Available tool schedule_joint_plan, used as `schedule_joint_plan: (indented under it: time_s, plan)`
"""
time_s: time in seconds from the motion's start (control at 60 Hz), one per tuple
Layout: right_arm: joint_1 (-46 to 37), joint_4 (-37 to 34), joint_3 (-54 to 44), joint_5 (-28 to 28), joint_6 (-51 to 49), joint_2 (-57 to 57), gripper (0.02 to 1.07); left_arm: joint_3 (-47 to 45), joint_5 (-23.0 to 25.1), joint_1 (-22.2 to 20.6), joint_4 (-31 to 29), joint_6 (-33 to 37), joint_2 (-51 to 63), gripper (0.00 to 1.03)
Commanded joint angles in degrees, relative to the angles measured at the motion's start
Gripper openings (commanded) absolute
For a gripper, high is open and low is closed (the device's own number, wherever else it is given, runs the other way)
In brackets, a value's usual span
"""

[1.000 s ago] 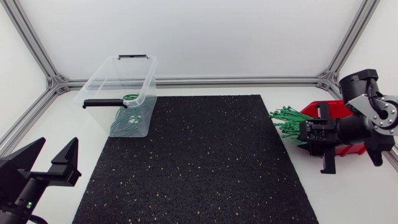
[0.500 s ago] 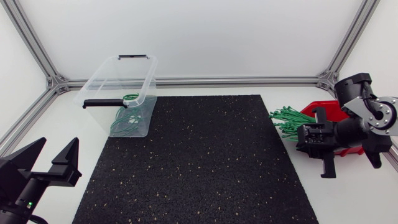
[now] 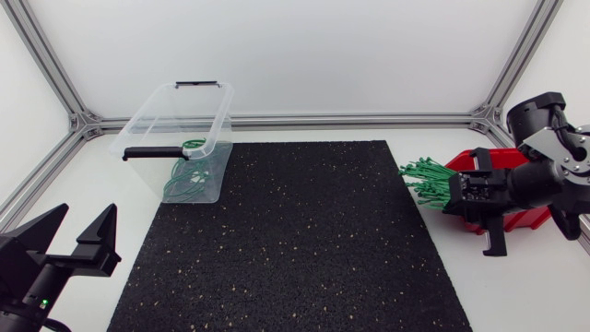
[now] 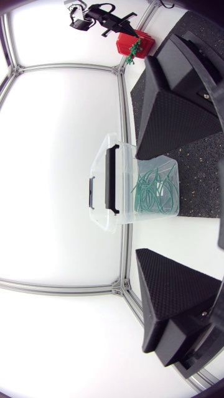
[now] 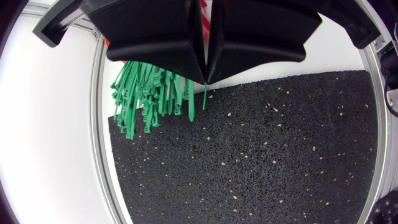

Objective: Take a green cable tie from the red box, thread the tail through the head to close it, then place it in the transparent bin on the left.

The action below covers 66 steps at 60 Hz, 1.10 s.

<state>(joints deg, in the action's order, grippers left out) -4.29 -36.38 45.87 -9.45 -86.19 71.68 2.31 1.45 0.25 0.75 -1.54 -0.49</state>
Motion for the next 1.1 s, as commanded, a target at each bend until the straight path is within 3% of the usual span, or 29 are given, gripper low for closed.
schedule_joint_plan:
  time_s: [0.0, 0.35, 0.667, 0.833, 1.083]
  plan:
    - [-1.0, -1.5, 3.3, -1.1, -1.2, -1.9, 0.08, -2.2, 0.3, -0.1, -1.3, -0.9, 0.0, 0.99]
    - [-7.2, -5.9, 16.9, -10.1, 5.6, -3.8, 0.08, -2.2, 0.3, -0.1, -1.3, -0.9, 0.0, 0.99]
    - [-7.1, -12.9, 30.9, -18.4, 15.7, -6.8, 0.08, -2.2, 0.3, 0.0, -1.3, -0.9, 0.0, 0.99]
    - [-3.5, -17.6, 36.8, -19.6, 20.5, -9.9, 0.08, -2.2, 0.3, 0.0, -1.3, -0.9, 0.0, 0.99]
    - [8.3, -22.9, 44.6, -18.5, 34.4, -10.8, 0.08, -2.2, 0.3, -0.1, -1.3, -0.9, 0.0, 0.99]
